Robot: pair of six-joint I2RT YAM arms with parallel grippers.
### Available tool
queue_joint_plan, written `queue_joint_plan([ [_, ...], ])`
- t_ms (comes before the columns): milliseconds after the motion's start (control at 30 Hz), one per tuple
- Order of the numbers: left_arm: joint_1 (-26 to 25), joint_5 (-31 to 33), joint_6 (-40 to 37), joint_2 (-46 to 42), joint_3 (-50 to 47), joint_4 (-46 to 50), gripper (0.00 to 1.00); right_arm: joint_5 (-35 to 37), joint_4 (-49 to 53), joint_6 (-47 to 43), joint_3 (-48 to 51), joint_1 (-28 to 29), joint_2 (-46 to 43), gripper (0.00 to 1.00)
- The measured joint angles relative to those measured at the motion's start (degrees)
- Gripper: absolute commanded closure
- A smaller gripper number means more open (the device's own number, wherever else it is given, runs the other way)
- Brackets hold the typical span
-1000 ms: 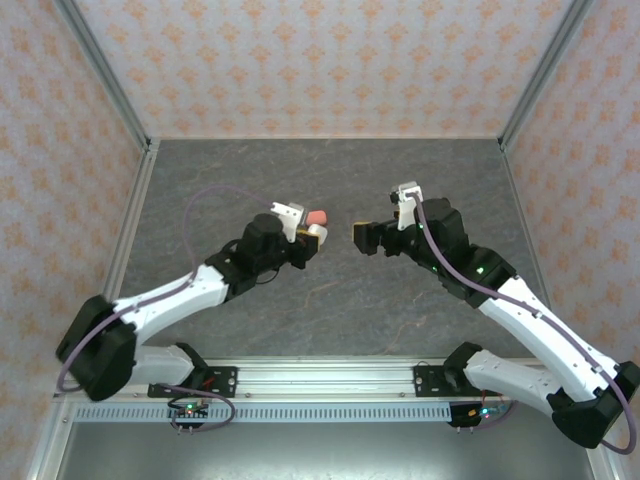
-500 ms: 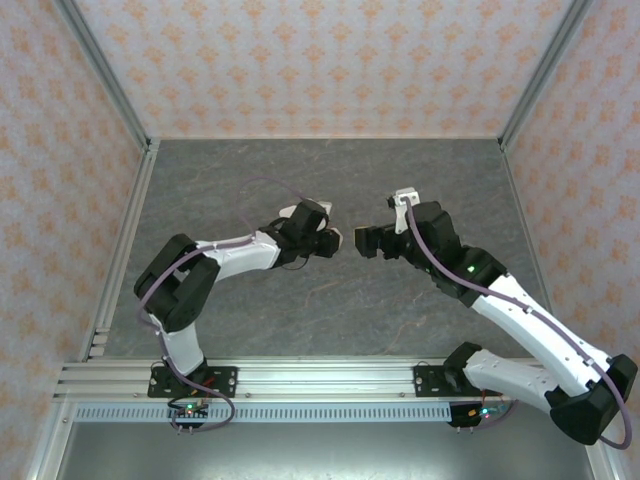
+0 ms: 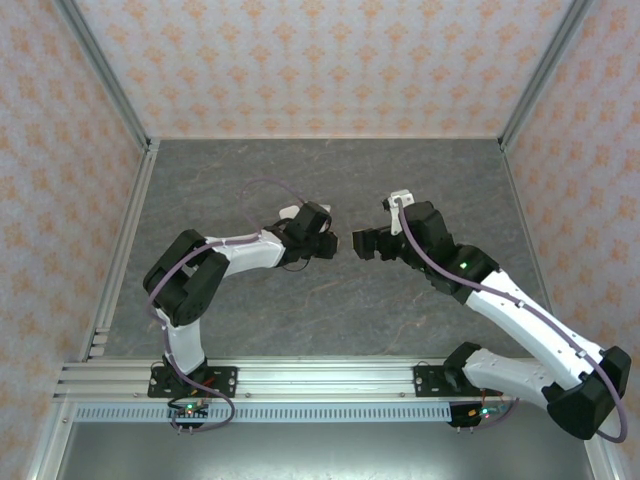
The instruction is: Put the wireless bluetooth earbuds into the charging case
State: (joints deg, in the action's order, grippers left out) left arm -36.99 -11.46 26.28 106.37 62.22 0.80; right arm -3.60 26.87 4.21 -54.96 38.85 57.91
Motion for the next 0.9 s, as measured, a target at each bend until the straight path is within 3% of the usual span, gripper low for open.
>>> queue_joint_plan([
  [500,0.3,4.7,-1.1,-1.0,0.0,4.0,0.52,2.9,3.4,-1.3,0.0,-0.7,0.4,0.01],
  [667,0.7,6.8,-3.0,-6.6,0.0,6.4,0.44,5.6,4.4,-2.4,-0.4,-1.6,0.4,0.01],
  [900,0.7,10.9,-6.3,-20.8,-2.5,6.0,0.28,13.2,1.7,-2.7,1.2,-3.7,-3.1,0.01],
])
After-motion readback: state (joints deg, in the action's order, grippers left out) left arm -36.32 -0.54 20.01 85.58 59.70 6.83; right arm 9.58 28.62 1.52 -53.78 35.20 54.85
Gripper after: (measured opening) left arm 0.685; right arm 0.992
